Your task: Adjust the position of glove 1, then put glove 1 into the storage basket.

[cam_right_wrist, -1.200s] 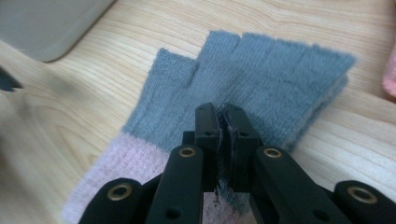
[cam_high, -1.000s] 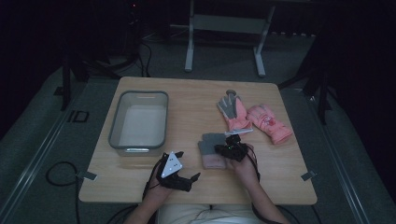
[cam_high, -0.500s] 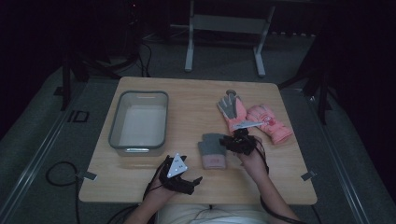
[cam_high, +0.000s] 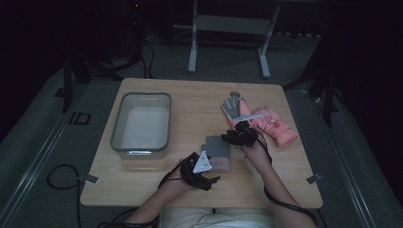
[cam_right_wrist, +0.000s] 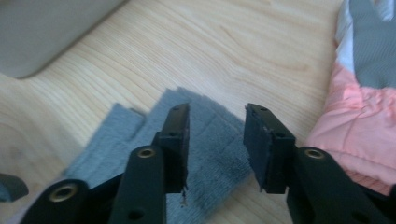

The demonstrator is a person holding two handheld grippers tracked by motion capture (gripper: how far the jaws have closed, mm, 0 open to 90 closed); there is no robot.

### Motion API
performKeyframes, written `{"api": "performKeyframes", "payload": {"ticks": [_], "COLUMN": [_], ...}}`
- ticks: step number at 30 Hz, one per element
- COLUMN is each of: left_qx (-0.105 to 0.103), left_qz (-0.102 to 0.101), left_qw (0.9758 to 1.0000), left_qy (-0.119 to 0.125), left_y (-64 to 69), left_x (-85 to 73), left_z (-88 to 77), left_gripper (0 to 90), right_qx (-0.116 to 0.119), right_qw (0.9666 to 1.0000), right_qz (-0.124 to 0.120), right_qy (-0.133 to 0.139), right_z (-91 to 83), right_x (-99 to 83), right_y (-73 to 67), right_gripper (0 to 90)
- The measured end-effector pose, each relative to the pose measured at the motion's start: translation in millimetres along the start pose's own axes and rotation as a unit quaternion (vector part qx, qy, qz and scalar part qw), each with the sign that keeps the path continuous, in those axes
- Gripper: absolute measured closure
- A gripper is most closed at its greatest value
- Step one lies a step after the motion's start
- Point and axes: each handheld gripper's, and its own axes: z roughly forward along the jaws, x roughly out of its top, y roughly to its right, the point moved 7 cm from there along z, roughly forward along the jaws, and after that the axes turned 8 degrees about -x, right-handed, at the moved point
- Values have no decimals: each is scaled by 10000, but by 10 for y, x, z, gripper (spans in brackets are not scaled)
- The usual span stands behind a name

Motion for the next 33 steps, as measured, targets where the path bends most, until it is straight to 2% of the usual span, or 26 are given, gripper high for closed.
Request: {"api": "performKeyframes", "payload": {"ticks": [2, 5, 6, 9, 12, 14, 16, 18, 19, 21, 23, 26, 27, 28, 32, 33], "left_qx": [8, -2, -8, -21, 77, 203, 240, 323, 389, 415, 422, 334, 334, 267, 147, 130], "left_qz": [158, 372, 526, 635, 815, 932, 1012, 1043, 1084, 1142, 1133, 924, 924, 803, 684, 669], "left_qw": [9999, 9993, 9982, 9971, 9950, 9933, 9914, 9912, 9902, 9894, 9894, 9924, 9924, 9937, 9946, 9943], "left_qy": [-21, -67, -281, -417, -566, -656, -793, -752, -785, -794, -806, -740, -740, -732, -771, -826], "left_y": [-35, -73, -74, -71, -90, -106, -108, -106, -115, -112, -112, -132, -132, -150, -156, -153], "left_x": [22, 47, 31, 7, -10, -23, -67, -69, -67, -62, -61, -20, -20, 8, 53, 77], "left_z": [23, 63, 111, 144, 169, 185, 213, 213, 214, 220, 222, 184, 184, 163, 140, 113], "left_gripper": [291, 324, 324, 324, 320, 321, 321, 326, 385, 422, 467, 571, 604, 644, 685, 688], "right_qx": [-19, -6, 0, -34, 40, 43, 24, 18, 11, 43, 59, 234, 313, 400, 451, 536], "right_qw": [9999, 9996, 9994, 9986, 9988, 9986, 9985, 9986, 9988, 9990, 9991, 9988, 9985, 9981, 9977, 9972], "right_qz": [-36, -94, -111, -207, -108, -142, -148, -152, -169, -166, -153, -120, -90, -27, 103, 176], "right_qy": [-103, -266, -326, -480, -486, -513, -530, -508, -454, -417, -393, -409, -432, -460, -492, -496], "right_z": [69, 178, 212, 294, 323, 327, 328, 330, 330, 326, 325, 310, 309, 308, 301, 287], "right_x": [-20, -53, -71, -136, -158, -157, -160, -163, -172, -182, -185, -194, -194, -195, -191, -183], "right_y": [13, 26, 26, 37, 69, 67, 61, 58, 49, 42, 40, 8, -4, -21, -45, -58], "right_gripper": [556, 507, 497, 463, 416, 410, 408, 408, 414, 438, 453, 587, 631, 684, 724, 734]}}
